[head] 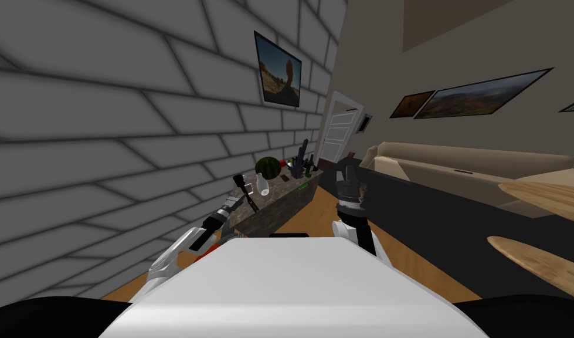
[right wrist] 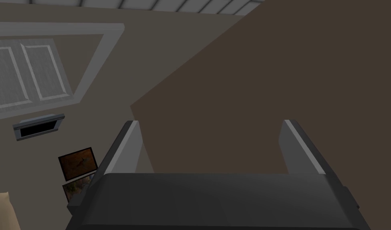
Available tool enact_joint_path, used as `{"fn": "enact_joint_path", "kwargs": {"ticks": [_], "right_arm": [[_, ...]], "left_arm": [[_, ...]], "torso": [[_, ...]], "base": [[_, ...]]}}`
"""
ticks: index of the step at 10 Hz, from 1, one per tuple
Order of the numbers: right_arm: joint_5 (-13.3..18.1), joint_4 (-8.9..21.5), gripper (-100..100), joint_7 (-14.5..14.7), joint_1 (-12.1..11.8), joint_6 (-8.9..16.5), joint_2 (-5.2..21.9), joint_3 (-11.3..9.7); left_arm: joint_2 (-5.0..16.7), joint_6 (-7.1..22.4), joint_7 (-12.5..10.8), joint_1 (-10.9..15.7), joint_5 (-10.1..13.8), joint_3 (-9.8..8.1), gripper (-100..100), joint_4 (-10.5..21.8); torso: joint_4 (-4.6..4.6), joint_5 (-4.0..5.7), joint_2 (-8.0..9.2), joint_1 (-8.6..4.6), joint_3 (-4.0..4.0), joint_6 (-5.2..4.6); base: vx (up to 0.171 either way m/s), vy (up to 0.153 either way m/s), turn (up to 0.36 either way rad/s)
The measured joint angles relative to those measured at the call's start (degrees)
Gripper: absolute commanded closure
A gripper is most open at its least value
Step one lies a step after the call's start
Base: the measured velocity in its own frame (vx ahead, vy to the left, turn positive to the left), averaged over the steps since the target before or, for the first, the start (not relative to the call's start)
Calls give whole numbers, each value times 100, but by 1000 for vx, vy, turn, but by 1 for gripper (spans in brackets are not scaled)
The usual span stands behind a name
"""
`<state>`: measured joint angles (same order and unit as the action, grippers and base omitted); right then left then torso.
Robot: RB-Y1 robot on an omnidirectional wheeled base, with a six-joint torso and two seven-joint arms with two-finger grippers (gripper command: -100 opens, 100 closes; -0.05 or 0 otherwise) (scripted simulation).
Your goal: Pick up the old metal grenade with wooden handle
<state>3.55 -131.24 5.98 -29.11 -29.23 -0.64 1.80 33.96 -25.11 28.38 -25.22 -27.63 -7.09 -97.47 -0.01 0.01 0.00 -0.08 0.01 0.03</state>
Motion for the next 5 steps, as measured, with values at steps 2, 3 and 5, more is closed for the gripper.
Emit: {"fn": "enact_joint_path", "kwargs": {"ticks": [2, 3, 5], "right_arm": [[0, 0, 0, 0, 0, 0, 0, 0], [0, 0, 0, 0, 0, 0, 0, 0], [0, 0, 0, 0, 0, 0, 0, 0]], "left_arm": [[0, 0, 0, 0, 0, 0, 100, 0], [0, 0, 0, 0, 0, 0, 100, 0], [0, 0, 0, 0, 0, 0, -100, 0]], "torso": [[0, 0, -1, -1, 0, 0], [0, 0, -1, -1, 0, 0], [0, 0, -1, -1, 0, 0]], "base": [[0, 0, 0], [0, 0, 0], [3, -5, -14]]}}
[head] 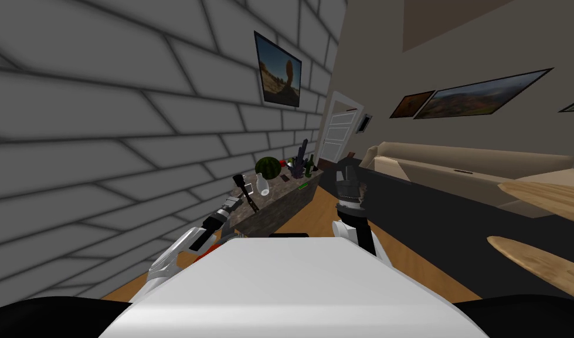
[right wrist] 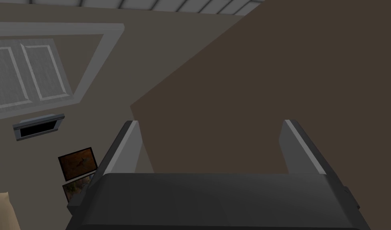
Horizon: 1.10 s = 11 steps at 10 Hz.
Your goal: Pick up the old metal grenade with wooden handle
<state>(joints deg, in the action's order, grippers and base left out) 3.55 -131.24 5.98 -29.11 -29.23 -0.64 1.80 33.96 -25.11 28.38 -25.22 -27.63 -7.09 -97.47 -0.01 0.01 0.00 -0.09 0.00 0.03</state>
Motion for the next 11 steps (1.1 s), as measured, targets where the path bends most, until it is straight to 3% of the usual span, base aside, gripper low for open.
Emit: {"fn": "enact_joint_path", "kwargs": {"ticks": [8, 9, 10, 11], "right_arm": [[0, 0, 0, 0, 0, 0, 0, 0], [0, 0, 0, 0, 0, 0, 0, 0], [0, 0, 0, 0, 0, 0, 0, 0], [0, 0, 0, 0, 2, 0, -1, -1]], "left_arm": [[835, 359, -637, -377, 184, -128, -100, -454], [845, 368, -655, -381, 187, -130, 0, -459], [844, 367, -653, -381, 186, -130, -100, -459], [869, 250, -645, -414, 270, -268, -100, -275]], "torso": [[1, 1, -3, -6, -2, 0], [1, 0, -2, -3, -1, 0], [0, 0, -1, -1, -1, 0], [-1, 3, 6, -18, 3, -7]], "base": [[8, -16, -25], [0, 0, 0], [-26, -62, -322], [-30, -70, -349]]}}
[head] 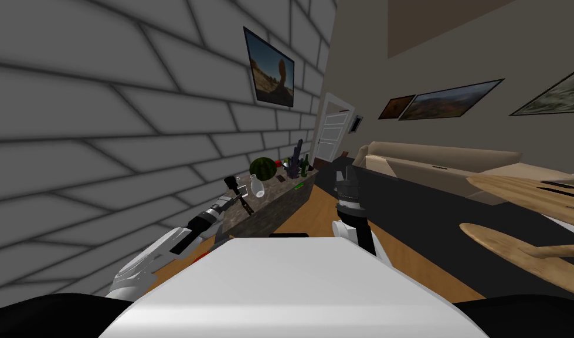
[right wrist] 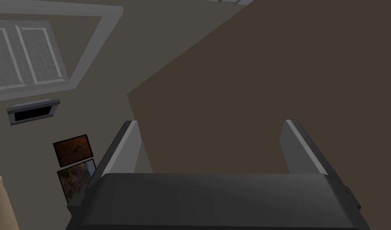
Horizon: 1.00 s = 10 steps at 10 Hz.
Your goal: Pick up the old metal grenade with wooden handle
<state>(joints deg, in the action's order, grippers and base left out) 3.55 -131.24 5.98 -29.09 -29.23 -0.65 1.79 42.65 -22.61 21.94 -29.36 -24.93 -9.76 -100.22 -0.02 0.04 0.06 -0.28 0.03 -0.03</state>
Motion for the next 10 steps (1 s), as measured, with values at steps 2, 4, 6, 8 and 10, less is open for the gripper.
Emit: {"fn": "enact_joint_path", "kwargs": {"ticks": [2, 4, 6, 8, 10], "right_arm": [[0, 0, 0, 0, -2, 0, 0, 1], [0, 0, 0, 0, 0, 0, 0, 0], [0, 0, 0, 0, -2, 0, 0, 2], [0, 0, 0, 0, 0, 0, 0, 0], [0, 0, 0, 0, -2, 0, 0, 2]], "left_arm": [[-14, -328, 33, -110, 69, -211, -100, 348], [6, -541, 45, -169, 156, -381, -100, 639], [-29, -866, 92, -295, 221, -577, -100, 948], [11, -1078, 109, -217, 299, -688, -100, 1432], [12, -1393, 118, -378, 376, -912, -100, 1818]], "torso": [[0, 0, 0, 4, 1, 9], [1, 1, -5, -1, -2, -2], [0, 0, 0, 5, 1, 11], [-1, 0, 0, 1, 0, 1], [-1, 1, 2, 4, 2, 11]], "base": [[1, -25, -15], [-6, -65, -363], [-7, -22, 21], [-13, -68, -322], [-1, -22, -28]]}}
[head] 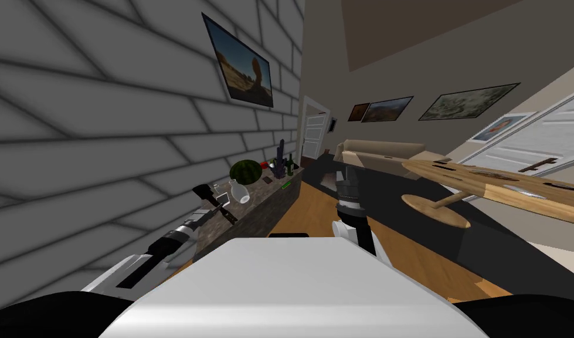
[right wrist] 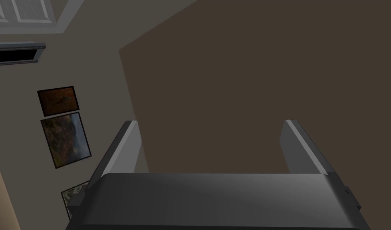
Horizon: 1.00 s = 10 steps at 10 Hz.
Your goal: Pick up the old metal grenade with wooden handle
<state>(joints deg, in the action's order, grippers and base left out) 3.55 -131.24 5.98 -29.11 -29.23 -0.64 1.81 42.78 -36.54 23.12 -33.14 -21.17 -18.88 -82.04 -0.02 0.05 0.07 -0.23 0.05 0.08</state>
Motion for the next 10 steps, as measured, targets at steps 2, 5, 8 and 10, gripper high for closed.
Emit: {"fn": "enact_joint_path", "kwargs": {"ticks": [2, 5, 8, 10], "right_arm": [[0, 0, 0, 0, 2, 0, 0, -1], [0, 0, 0, 0, 0, 0, 0, 1], [0, 0, 0, 0, 0, 0, 0, 0], [0, 0, 0, 0, -1, 0, 0, 1]], "left_arm": [[61, -165, -19, -51, 93, -164, -100, 295], [3, -528, 28, -198, 157, -378, -100, 674], [17, -851, 70, -284, 291, -663, -100, 1112], [32, -1092, 79, -278, 310, -721, -100, 1467]], "torso": [[0, 0, -4, -2, -2, -11], [0, -2, -1, 9, -1, 0], [0, 2, -2, -8, -1, -5], [0, -2, -3, 10, -2, 1]], "base": [[-4, -60, -344], [1, -16, 4], [0, -55, -246], [6, -40, -143]]}}
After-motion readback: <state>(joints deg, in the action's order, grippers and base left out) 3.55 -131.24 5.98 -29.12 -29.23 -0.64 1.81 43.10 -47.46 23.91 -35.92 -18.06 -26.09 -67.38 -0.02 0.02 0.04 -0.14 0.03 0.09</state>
